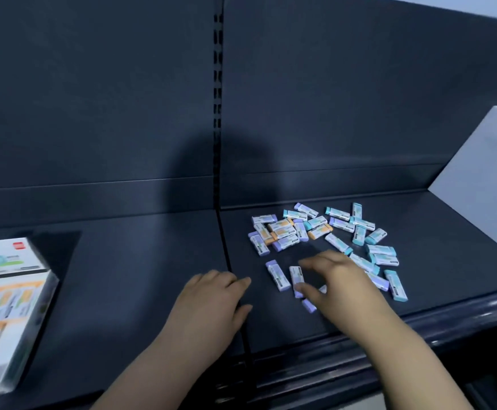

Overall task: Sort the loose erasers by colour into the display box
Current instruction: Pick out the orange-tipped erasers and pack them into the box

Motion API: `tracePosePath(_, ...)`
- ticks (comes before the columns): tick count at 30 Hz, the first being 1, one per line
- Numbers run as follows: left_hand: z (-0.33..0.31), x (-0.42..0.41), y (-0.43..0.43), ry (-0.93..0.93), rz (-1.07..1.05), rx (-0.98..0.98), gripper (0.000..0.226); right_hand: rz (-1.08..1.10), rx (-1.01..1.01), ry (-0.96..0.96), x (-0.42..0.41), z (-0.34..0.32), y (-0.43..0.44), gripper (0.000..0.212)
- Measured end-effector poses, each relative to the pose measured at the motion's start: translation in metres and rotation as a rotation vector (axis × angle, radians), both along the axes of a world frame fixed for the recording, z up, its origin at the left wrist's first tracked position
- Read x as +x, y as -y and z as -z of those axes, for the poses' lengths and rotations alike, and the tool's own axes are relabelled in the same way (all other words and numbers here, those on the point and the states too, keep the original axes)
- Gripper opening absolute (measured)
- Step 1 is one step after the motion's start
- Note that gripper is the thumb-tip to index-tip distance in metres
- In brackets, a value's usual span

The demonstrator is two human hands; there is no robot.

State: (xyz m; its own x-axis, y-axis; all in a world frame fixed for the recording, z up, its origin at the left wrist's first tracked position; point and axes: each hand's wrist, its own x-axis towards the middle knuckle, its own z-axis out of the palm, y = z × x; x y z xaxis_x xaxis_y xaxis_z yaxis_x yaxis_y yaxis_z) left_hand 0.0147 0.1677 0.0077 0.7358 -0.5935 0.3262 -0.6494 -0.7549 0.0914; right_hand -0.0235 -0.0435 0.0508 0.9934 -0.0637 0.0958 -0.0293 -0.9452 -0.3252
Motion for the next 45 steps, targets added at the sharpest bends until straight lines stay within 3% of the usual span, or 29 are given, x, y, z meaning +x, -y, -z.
tracePosePath(3,0.004,0.003,0.004,-0.022,0.014,0.004,0.048,0.137,0.111,0.007,0.014,0.001,0.022,0.041)
tracePosePath(8,0.005,0.012,0.025,-0.034,-0.034,-0.022,0.046,0.252,0.064,-0.074,0.058,0.009,0.073,0.042)
tracePosePath(11,0.0,0.009,0.048,-0.023,-0.091,-0.043,0.03,0.214,0.018,-0.123,0.088,0.018,0.094,0.041)
tracePosePath(21,0.0,-0.012,0.128,-0.066,-0.285,-0.081,0.045,0.025,-0.159,-0.19,0.127,0.046,0.11,0.072)
tracePosePath(29,0.0,-0.03,0.156,-0.176,-0.387,-0.02,0.047,-0.011,-0.174,-0.141,0.133,0.046,0.117,0.059)
tracePosePath(32,-0.005,-0.028,0.157,-0.199,-0.395,0.017,0.047,-0.014,0.071,-0.102,0.128,0.037,0.122,0.049)
tracePosePath(36,-0.012,-0.019,0.152,-0.24,-0.408,0.05,0.037,-0.05,0.944,-0.334,0.114,0.014,0.128,0.037)
tracePosePath(39,-0.019,-0.007,0.155,-0.308,-0.396,0.057,0.039,-0.031,1.365,-0.5,0.101,0.0,0.127,0.028)
tracePosePath(41,-0.017,0.003,0.151,-0.265,-0.37,0.052,0.041,-0.078,1.338,-0.491,0.094,-0.003,0.128,0.038)
tracePosePath(45,-0.022,0.034,0.132,-0.249,-0.384,0.058,0.036,-0.093,0.902,-0.31,0.08,0.01,0.13,0.037)
